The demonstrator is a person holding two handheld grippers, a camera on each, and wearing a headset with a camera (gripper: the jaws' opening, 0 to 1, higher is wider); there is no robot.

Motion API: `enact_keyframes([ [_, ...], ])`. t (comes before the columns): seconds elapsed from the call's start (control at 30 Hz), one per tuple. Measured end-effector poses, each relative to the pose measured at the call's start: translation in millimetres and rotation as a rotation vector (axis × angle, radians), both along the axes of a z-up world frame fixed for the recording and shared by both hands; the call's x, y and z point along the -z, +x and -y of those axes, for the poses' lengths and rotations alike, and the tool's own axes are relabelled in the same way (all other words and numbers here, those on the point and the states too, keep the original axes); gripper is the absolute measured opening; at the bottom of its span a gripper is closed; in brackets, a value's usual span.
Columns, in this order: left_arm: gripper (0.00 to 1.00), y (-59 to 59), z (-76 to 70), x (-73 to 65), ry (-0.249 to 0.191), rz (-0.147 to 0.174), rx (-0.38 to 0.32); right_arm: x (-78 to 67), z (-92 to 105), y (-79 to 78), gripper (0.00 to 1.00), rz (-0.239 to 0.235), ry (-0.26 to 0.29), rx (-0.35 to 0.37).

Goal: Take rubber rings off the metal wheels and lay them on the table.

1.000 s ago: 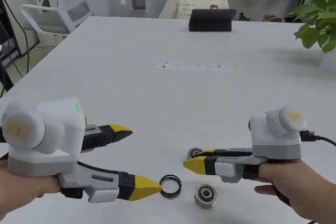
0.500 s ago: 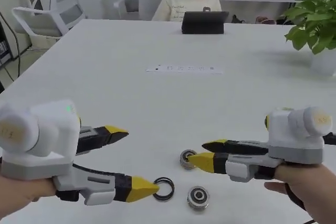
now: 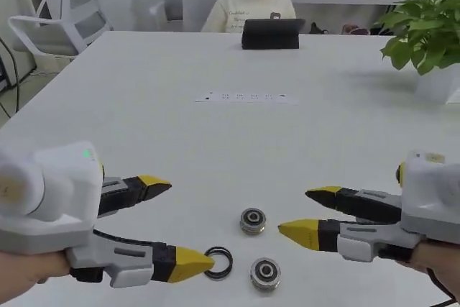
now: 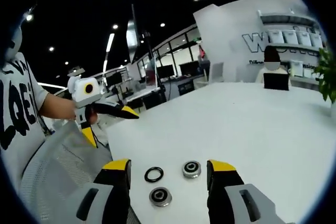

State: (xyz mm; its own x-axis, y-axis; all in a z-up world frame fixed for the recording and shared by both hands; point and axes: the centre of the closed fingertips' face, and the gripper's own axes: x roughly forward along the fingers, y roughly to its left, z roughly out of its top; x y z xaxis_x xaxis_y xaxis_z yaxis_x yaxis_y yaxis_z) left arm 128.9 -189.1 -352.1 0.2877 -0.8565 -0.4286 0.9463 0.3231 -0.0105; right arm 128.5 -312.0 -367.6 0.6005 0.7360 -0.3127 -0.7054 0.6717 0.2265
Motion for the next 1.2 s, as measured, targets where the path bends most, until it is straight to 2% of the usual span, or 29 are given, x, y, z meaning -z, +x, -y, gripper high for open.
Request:
enact_keyframes([
  [0.23, 0.76, -1.4, 0.2, 2.0, 0.011, 0.002, 0.005, 5.6, 11.1, -12.7, 0.63, 0.022, -0.053, -0.003],
  [0.4, 0.77, -2.2, 0.7, 2.6, 0.014, 0.006, 0.004, 4.5, 16.0, -16.9, 0.68, 0.037, -0.075, -0.001],
  [0.53, 0.78, -2.7, 0.0, 7.9, 0.042, 0.025, 0.012, 3.1, 16.8, -20.3, 0.71, 0.047, -0.086, 0.001],
  [0.63, 0.79, -2.7, -0.7, 9.7, 0.049, 0.025, 0.013, 6.3, 18.1, -23.0, 0.73, 0.052, -0.109, -0.004],
  [0.83, 0.81, -1.6, -2.1, 9.7, 0.047, 0.022, 0.004, 18.4, 23.1, -28.7, 0.77, 0.066, -0.192, -0.042],
  [1.2, 0.82, -0.2, -5.0, 10.1, 0.049, 0.016, -0.005, 27.7, 31.3, -31.1, 0.80, 0.070, -0.247, -0.056],
])
